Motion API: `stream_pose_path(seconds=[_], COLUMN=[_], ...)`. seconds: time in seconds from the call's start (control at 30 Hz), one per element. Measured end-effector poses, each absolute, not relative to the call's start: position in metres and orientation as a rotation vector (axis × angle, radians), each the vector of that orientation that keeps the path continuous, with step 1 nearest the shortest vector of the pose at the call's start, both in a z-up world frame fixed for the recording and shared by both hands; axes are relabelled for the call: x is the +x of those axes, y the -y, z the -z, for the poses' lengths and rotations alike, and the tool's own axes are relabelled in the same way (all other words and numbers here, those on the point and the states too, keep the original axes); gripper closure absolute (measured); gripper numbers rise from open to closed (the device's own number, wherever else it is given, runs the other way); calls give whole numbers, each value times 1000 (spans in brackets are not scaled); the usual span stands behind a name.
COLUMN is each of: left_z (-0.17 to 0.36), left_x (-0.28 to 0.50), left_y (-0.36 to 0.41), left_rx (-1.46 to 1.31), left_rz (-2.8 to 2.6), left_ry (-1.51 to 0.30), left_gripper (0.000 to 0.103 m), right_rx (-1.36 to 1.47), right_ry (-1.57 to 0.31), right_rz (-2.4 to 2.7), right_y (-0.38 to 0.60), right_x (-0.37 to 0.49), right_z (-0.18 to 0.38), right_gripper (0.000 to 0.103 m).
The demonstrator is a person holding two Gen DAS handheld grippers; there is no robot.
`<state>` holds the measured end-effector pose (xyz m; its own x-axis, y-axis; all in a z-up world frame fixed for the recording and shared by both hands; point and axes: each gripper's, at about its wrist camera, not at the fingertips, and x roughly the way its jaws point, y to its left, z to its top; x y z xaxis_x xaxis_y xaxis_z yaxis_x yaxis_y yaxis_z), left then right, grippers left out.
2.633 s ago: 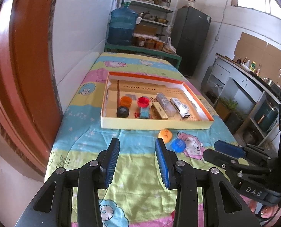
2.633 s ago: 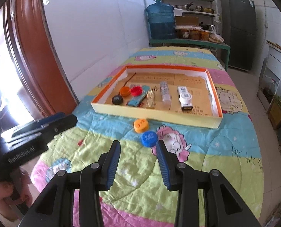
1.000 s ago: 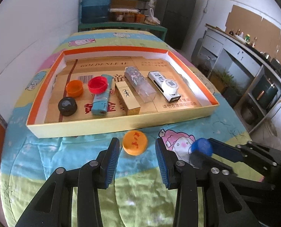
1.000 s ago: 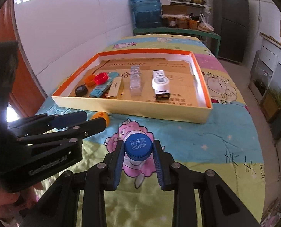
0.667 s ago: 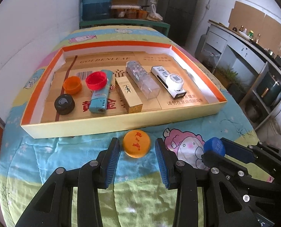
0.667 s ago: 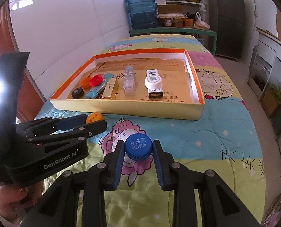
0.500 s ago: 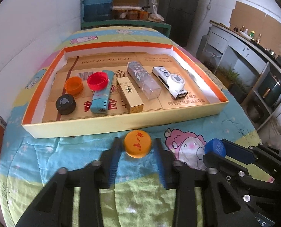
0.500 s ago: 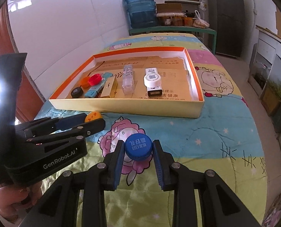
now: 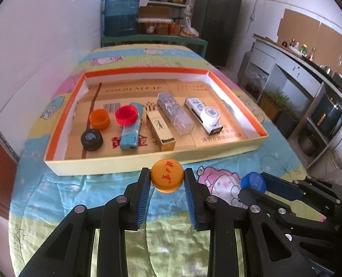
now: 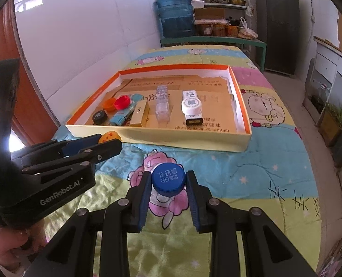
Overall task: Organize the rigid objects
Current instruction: 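Carry the blue cap with the right gripper while the left carries the orange cap into the box lid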
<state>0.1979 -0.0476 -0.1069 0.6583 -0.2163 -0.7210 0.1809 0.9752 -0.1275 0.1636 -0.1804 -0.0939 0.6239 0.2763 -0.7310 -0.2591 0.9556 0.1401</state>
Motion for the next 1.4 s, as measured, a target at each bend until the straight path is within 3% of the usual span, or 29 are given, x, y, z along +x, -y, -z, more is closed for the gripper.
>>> stream_pose_path(seconds=[1.0,1.4], left_z=[-17,-29], left_x=[201,232], left_y=[-12,-19], left_rx=[-71,-86], left_rz=[214,201], left_ry=[-619,-610], left_gripper=[73,72], right_rx=[-43,-6], right_ry=[-679,-669], right_rz=[-343,-312], right_y=[162,179], right_x=[185,221], right_z=[-9,-25], right_gripper=[73,73])
